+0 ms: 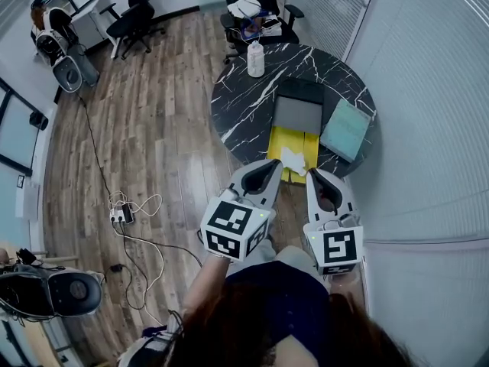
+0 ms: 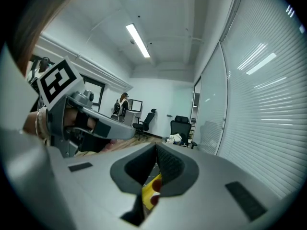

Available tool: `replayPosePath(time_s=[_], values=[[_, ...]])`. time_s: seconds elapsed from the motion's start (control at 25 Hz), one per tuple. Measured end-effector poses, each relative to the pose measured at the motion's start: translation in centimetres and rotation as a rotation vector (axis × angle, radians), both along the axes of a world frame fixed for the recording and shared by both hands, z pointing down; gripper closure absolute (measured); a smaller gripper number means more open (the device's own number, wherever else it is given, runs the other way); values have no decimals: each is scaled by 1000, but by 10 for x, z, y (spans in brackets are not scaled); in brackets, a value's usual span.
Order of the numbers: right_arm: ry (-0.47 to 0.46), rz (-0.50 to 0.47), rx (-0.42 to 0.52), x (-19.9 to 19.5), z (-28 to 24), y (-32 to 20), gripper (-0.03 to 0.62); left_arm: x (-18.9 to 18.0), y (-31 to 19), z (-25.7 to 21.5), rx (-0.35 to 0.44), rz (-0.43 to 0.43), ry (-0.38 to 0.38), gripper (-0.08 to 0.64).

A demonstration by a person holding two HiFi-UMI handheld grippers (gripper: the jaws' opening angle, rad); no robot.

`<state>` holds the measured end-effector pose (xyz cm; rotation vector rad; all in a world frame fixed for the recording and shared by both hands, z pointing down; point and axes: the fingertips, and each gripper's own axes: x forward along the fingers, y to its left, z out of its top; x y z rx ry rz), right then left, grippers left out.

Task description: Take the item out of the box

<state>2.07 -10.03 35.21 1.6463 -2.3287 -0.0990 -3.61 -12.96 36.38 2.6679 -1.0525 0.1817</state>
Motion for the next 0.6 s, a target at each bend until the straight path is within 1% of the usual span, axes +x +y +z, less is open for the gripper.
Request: replayPosePath(time_s=[0.2, 0.36, 0.6], values=[[14, 16, -14, 1, 2, -5, 568, -1, -6, 1, -9, 6, 11, 532], [-3, 27, -32, 3, 6, -12, 568, -2, -12, 5, -18, 1, 10, 532], [36, 9, -58, 11, 19, -27, 566, 1, -26, 8, -21, -15, 7, 532]])
